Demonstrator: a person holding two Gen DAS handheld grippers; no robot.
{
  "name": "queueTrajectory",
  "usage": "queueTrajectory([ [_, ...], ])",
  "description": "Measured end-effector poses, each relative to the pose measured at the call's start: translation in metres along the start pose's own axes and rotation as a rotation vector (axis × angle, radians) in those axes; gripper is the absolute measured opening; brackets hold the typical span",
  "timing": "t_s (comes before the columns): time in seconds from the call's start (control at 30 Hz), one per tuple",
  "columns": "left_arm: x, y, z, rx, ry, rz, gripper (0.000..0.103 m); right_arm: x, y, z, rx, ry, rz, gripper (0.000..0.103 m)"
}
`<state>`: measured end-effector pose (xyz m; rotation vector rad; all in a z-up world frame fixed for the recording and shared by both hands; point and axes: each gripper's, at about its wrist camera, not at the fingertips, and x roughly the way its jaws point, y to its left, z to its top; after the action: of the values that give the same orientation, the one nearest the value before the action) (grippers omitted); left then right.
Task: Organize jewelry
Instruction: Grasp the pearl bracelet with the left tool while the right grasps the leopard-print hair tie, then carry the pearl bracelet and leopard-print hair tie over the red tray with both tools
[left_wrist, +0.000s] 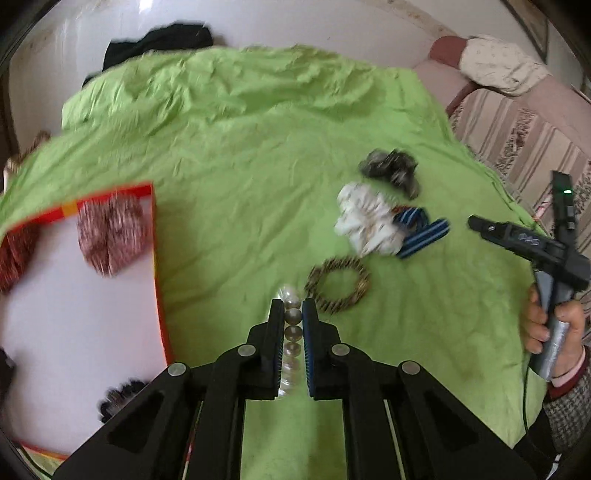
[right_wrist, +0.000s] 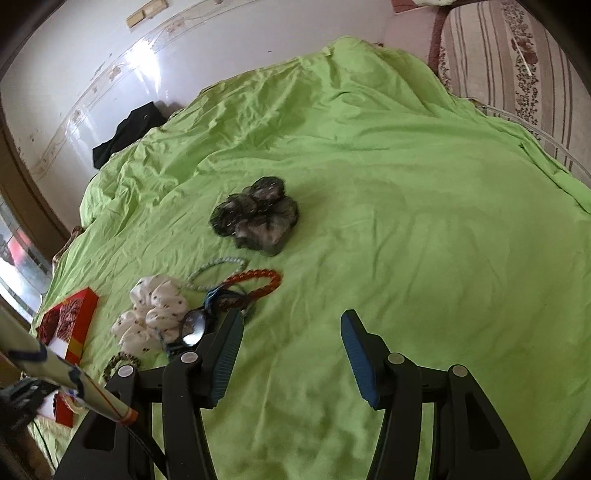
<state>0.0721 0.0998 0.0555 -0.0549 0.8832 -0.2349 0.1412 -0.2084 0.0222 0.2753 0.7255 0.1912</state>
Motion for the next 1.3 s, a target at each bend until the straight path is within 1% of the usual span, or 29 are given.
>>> queueTrajectory([
  [0.1,0.007,0.005,-0.008,-0.02,0.014,-0.004,0.009,-0.003,0.01,-0.007,-0.025,0.006,0.027,0.061],
  [0.2,0.009,0.005,-0.012,-0.004,0.004,0.004,0.009,-0.005,0.026,-0.015,-0.077,0.019,0.068,0.061],
  [0.27,0.012,0.005,-0.015,0.006,0.01,-0.005,0.01,-0.005,0.035,-0.02,-0.107,0.028,0.093,0.061],
  [0.4,0.017,0.0,-0.02,0.044,0.038,-0.022,0.01,-0.003,0.062,-0.037,-0.174,0.074,0.185,0.061],
  [0.47,0.018,-0.004,-0.023,0.063,0.049,-0.033,0.01,0.002,0.073,-0.044,-0.184,0.104,0.209,0.061],
  [0.57,0.017,-0.006,-0.025,0.078,0.052,-0.026,0.01,0.018,0.095,-0.05,-0.209,0.172,0.224,0.061],
  [0.7,0.013,-0.007,-0.026,0.097,0.062,-0.059,0.01,0.042,0.114,-0.046,-0.19,0.237,0.242,0.061],
  [0.83,0.013,-0.004,-0.029,0.109,0.076,-0.086,0.011,0.065,0.129,-0.043,-0.159,0.278,0.246,0.06],
  [0.87,0.014,-0.003,-0.03,0.111,0.083,-0.095,0.013,0.069,0.132,-0.043,-0.161,0.283,0.24,0.06],
  [0.93,0.018,-0.003,-0.033,0.119,0.098,-0.11,0.014,0.077,0.142,-0.045,-0.177,0.291,0.222,0.054],
  [1.03,0.021,-0.009,-0.035,0.15,0.103,-0.108,0.014,0.084,0.152,-0.047,-0.211,0.29,0.175,0.04],
  [1.07,0.021,-0.011,-0.036,0.161,0.105,-0.101,0.014,0.085,0.154,-0.048,-0.223,0.29,0.156,0.029],
  [1.1,0.02,-0.013,-0.036,0.17,0.105,-0.097,0.009,0.086,0.156,-0.048,-0.235,0.286,0.138,0.019],
  [1.13,0.019,-0.014,-0.036,0.173,0.104,-0.105,0.009,0.086,0.155,-0.047,-0.235,0.287,0.137,0.016],
  [1.23,0.009,-0.016,-0.034,0.166,0.081,-0.128,0.009,0.077,0.151,-0.043,-0.205,0.287,0.166,0.014],
  [1.3,-0.002,-0.013,-0.031,0.148,0.052,-0.149,0.009,0.067,0.152,-0.038,-0.206,0.264,0.166,0.014],
])
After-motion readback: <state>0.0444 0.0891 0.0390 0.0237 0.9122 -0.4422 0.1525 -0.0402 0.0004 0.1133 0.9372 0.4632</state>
